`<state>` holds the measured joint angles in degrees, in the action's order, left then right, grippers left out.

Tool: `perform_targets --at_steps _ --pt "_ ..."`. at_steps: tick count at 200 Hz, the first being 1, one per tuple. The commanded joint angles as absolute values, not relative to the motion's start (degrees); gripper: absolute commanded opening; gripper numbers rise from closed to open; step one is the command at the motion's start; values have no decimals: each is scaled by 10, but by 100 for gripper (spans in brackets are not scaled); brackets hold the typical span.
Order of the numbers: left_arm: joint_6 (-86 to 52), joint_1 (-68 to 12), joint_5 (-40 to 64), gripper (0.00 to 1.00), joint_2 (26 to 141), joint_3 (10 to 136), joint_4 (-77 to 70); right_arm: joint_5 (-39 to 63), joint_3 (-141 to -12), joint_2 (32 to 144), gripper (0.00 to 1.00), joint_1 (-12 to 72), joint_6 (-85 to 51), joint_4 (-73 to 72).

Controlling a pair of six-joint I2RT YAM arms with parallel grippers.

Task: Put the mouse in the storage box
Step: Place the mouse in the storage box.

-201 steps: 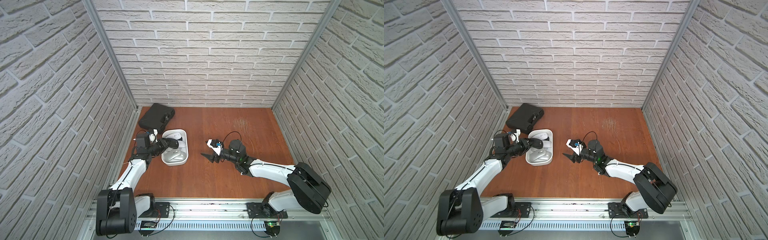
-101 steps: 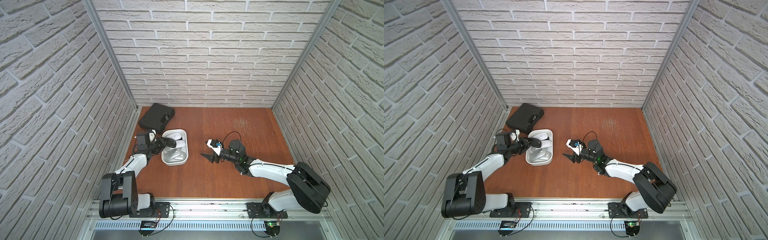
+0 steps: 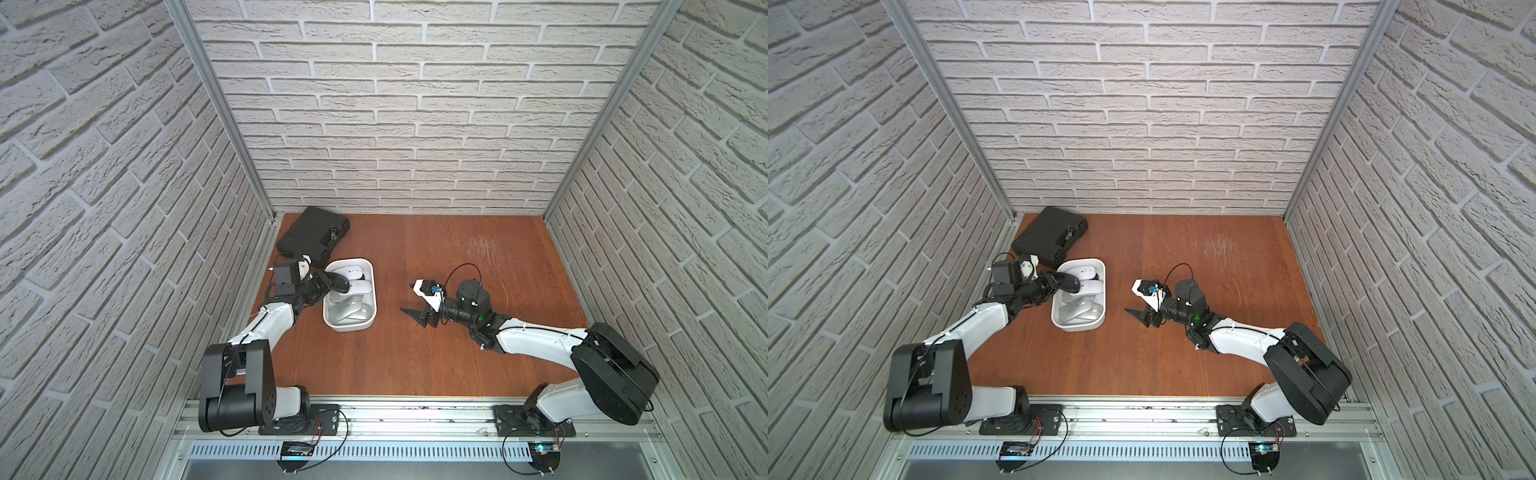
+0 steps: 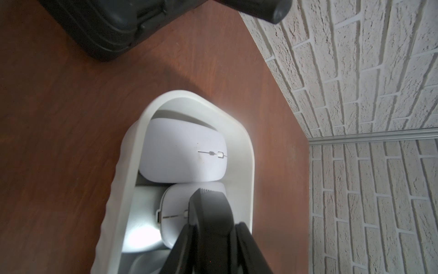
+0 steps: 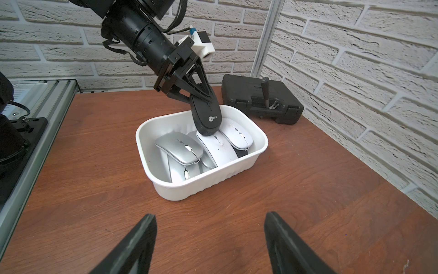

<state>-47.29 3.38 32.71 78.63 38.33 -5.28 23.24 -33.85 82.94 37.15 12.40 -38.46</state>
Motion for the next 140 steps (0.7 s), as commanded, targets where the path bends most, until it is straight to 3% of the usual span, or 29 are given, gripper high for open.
perform_targets --at_steps 1,91,111,140 --pt "-476 13 348 6 815 410 -103 241 -335 830 76 371 116 -415" --pt "-492 -28 348 11 909 466 -124 243 -335 830 76 371 115 -414" --pt "-491 -28 343 24 915 467 -118 244 -335 829 76 371 115 -413" --pt "-483 -28 329 52 909 471 -90 244 -334 830 76 371 114 -414"
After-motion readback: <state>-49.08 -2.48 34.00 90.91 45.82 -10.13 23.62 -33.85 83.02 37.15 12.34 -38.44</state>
